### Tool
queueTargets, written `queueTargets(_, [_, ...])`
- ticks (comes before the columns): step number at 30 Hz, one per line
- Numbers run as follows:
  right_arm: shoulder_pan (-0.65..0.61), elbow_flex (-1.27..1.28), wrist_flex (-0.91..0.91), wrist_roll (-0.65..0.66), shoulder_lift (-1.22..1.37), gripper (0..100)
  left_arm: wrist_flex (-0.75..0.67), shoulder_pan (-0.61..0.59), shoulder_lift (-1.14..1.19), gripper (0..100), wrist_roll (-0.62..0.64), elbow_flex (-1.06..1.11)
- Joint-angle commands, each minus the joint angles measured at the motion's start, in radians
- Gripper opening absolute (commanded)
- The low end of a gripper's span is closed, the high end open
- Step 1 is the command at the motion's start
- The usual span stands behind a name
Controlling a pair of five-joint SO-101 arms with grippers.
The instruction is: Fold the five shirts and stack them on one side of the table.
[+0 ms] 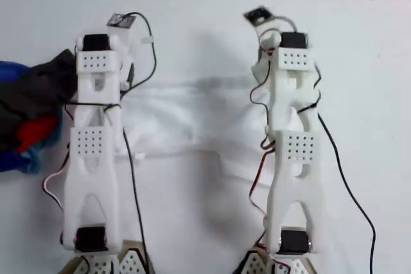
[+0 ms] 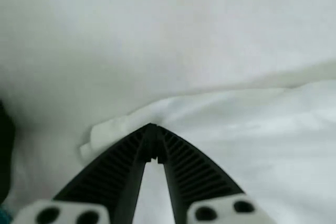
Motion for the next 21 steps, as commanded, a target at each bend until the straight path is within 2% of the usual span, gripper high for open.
queueTargets(1, [0.007, -0.203, 0.087, -0.008, -0.016, 2.3, 0.021, -0.026, -0.144, 3, 0.002, -0.021])
queueTargets(6, [0.070, -0.262, 0.087, -0.006, -0.021, 2.4, 0.023, -0.031, -0.336, 3, 0.002, 0.101])
queueTargets(14, [0.136, -0.244, 0.088, -0.006, -0.213, 2.5, 0.015, -0.023, -0.870, 3, -0.005, 0.733])
queueTargets(17, [0.134, -0.130, 0.088, -0.006, -0.349, 2.5, -0.031, -0.025, -1.023, 3, -0.005, 0.966])
queueTargets(21, [0.122, 0.163, 0.088, -0.006, -0.573, 2.5, -0.192, -0.026, -1.177, 3, -0.006, 1.313])
